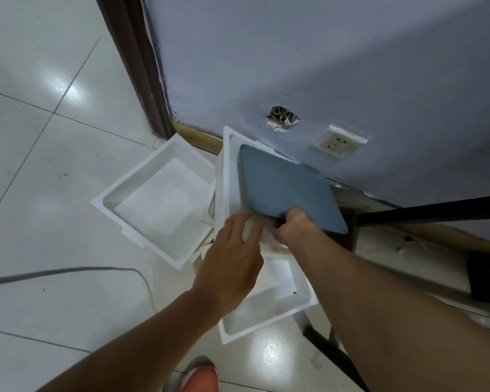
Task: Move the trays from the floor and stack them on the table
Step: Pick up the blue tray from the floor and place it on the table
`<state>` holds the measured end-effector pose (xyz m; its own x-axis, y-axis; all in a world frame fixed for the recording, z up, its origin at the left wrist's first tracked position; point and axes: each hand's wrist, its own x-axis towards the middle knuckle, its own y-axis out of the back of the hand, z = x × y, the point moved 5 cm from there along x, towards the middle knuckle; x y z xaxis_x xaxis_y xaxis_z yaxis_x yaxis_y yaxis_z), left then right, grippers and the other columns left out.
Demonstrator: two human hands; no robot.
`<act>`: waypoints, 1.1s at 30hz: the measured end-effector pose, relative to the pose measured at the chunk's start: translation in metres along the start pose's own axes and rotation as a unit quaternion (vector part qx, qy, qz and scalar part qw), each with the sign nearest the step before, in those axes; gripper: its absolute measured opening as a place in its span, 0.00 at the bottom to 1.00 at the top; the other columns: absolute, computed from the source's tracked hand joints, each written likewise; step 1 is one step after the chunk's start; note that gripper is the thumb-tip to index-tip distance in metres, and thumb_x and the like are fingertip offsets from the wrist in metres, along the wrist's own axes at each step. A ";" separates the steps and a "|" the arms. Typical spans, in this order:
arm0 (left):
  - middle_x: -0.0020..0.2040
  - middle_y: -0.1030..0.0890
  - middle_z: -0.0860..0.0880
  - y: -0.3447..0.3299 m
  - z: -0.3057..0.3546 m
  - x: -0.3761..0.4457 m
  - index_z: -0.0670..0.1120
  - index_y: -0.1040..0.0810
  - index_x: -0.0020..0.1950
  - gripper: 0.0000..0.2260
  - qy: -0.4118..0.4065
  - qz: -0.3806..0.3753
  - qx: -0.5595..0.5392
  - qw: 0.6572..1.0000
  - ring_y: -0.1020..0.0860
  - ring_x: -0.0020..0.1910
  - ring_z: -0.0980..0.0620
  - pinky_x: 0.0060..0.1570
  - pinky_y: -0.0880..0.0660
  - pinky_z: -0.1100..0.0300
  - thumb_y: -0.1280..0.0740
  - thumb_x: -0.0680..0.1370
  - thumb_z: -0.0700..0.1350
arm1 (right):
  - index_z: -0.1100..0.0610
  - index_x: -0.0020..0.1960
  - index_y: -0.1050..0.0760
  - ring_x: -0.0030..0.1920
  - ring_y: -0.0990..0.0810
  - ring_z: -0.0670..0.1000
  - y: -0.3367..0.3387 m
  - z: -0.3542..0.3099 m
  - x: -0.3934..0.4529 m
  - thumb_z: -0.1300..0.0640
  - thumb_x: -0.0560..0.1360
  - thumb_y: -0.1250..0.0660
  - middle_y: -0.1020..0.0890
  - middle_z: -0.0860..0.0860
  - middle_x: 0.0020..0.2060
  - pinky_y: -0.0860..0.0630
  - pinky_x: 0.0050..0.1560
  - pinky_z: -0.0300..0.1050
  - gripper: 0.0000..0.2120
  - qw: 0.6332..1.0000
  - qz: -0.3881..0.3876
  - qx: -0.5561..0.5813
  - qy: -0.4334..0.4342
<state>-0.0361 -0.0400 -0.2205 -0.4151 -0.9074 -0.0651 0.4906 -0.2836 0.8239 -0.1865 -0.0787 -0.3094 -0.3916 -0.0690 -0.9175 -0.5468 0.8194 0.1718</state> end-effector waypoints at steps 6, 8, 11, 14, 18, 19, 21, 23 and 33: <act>0.58 0.24 0.41 0.033 -0.029 0.014 0.43 0.29 0.61 0.19 0.318 0.036 -0.303 0.898 0.22 0.56 0.41 0.55 0.24 0.51 0.46 0.80 0.55 | 0.55 0.63 0.24 0.36 0.22 0.57 0.029 -0.022 -0.083 0.66 0.74 0.34 0.19 0.54 0.50 0.26 0.15 0.54 0.19 0.999 0.027 0.030 -0.004; 0.58 0.22 0.39 0.040 -0.041 0.017 0.45 0.29 0.59 0.23 0.411 0.000 -0.383 0.827 0.23 0.57 0.37 0.57 0.23 0.43 0.48 0.79 0.62 | 0.54 0.64 0.24 0.41 0.20 0.58 0.040 -0.018 -0.110 0.63 0.75 0.34 0.18 0.53 0.52 0.21 0.21 0.57 0.18 0.999 0.047 0.026 0.005; 0.65 0.26 0.40 0.068 -0.038 0.017 0.45 0.33 0.67 0.26 0.453 -0.029 -0.438 0.776 0.24 0.60 0.36 0.54 0.21 0.41 0.47 0.79 0.62 | 0.57 0.71 0.32 0.62 0.24 0.61 0.057 -0.010 -0.152 0.62 0.79 0.40 0.24 0.55 0.65 0.23 0.60 0.60 0.19 0.998 0.053 -0.003 0.045; 0.64 0.25 0.38 0.116 -0.031 0.018 0.42 0.33 0.67 0.23 0.446 -0.031 -0.293 0.845 0.24 0.59 0.36 0.56 0.23 0.43 0.43 0.79 0.57 | 0.66 0.70 0.34 0.58 0.23 0.60 0.080 -0.010 -0.194 0.65 0.79 0.43 0.25 0.61 0.65 0.26 0.61 0.52 0.19 0.989 0.054 -0.115 0.072; 0.61 0.22 0.39 0.169 -0.016 0.008 0.39 0.27 0.61 0.23 0.403 -0.164 -0.179 0.883 0.23 0.55 0.40 0.57 0.26 0.49 0.37 0.77 0.57 | 0.67 0.61 0.27 0.53 0.22 0.61 0.104 -0.016 -0.260 0.68 0.77 0.43 0.20 0.62 0.52 0.27 0.54 0.48 0.15 0.964 0.055 -0.203 0.164; 0.60 0.22 0.39 0.180 -0.007 0.000 0.39 0.27 0.61 0.23 0.394 -0.197 -0.196 0.876 0.23 0.55 0.40 0.56 0.26 0.49 0.36 0.77 0.57 | 0.65 0.56 0.26 0.53 0.21 0.62 0.108 -0.017 -0.278 0.66 0.77 0.43 0.20 0.60 0.51 0.25 0.57 0.50 0.11 0.956 0.057 -0.221 0.183; 0.56 0.20 0.37 0.211 0.010 -0.020 0.39 0.24 0.54 0.19 0.379 -0.171 -0.175 0.892 0.22 0.53 0.39 0.53 0.27 0.50 0.38 0.79 0.55 | 0.60 0.52 0.27 0.56 0.21 0.63 0.116 -0.019 -0.316 0.62 0.79 0.43 0.19 0.61 0.53 0.26 0.60 0.53 0.07 0.944 0.044 -0.261 0.196; 0.51 0.18 0.36 0.248 0.032 -0.045 0.41 0.25 0.43 0.16 0.379 -0.094 -0.117 0.913 0.22 0.49 0.38 0.50 0.28 0.51 0.42 0.81 0.52 | 0.61 0.56 0.26 0.56 0.21 0.62 0.126 -0.026 -0.355 0.60 0.80 0.44 0.19 0.61 0.54 0.25 0.59 0.51 0.10 0.935 0.019 -0.284 0.212; 0.39 0.20 0.45 0.361 0.205 -0.110 0.44 0.29 0.39 0.15 0.251 0.011 -0.147 0.957 0.22 0.39 0.46 0.39 0.27 0.53 0.45 0.82 0.50 | 0.60 0.56 0.24 0.49 0.20 0.57 0.227 -0.135 -0.491 0.59 0.80 0.41 0.17 0.57 0.51 0.24 0.53 0.46 0.10 0.845 -0.051 -0.341 0.409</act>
<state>0.0300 0.0205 0.1993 -0.0191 -0.9279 -0.3724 0.7201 -0.2712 0.6387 -0.2187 0.0642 0.2285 -0.5437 -0.7182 -0.4343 -0.7993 0.2852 0.5290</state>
